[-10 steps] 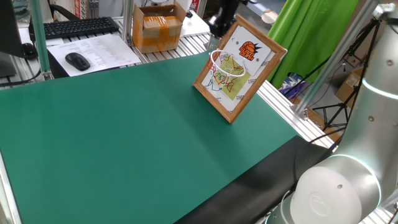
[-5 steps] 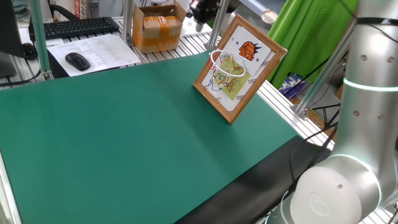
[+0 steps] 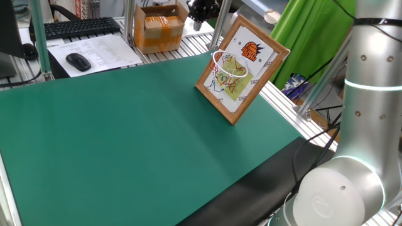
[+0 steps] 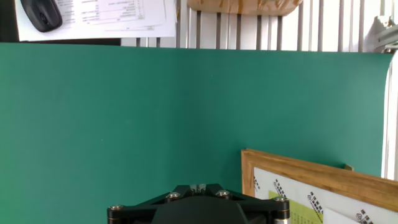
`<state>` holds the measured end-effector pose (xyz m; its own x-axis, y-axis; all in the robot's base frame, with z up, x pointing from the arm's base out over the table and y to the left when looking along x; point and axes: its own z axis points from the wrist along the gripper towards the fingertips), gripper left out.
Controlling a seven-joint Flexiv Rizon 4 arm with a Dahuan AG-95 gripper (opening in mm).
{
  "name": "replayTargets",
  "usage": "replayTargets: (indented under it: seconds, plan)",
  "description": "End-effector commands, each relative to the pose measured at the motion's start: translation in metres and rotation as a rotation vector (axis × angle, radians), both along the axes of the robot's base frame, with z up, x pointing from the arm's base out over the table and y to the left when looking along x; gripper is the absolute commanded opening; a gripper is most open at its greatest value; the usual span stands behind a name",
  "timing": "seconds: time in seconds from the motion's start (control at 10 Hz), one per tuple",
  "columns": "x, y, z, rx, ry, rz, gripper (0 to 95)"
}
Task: Grab a basketball, release it and shoot it into the basket
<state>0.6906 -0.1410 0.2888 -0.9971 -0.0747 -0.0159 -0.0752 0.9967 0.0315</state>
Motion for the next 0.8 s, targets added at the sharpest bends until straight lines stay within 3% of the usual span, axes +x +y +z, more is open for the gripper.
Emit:
replayTargets:
  seconds: [0.1, 0.8]
  plan:
    - [0.002, 0.0012, -0.0001, 0.003, 0.006, -0.003, 0.0]
    - [0.0007, 0.0033, -0.0023, 0.006, 0.002, -0.02, 0.0]
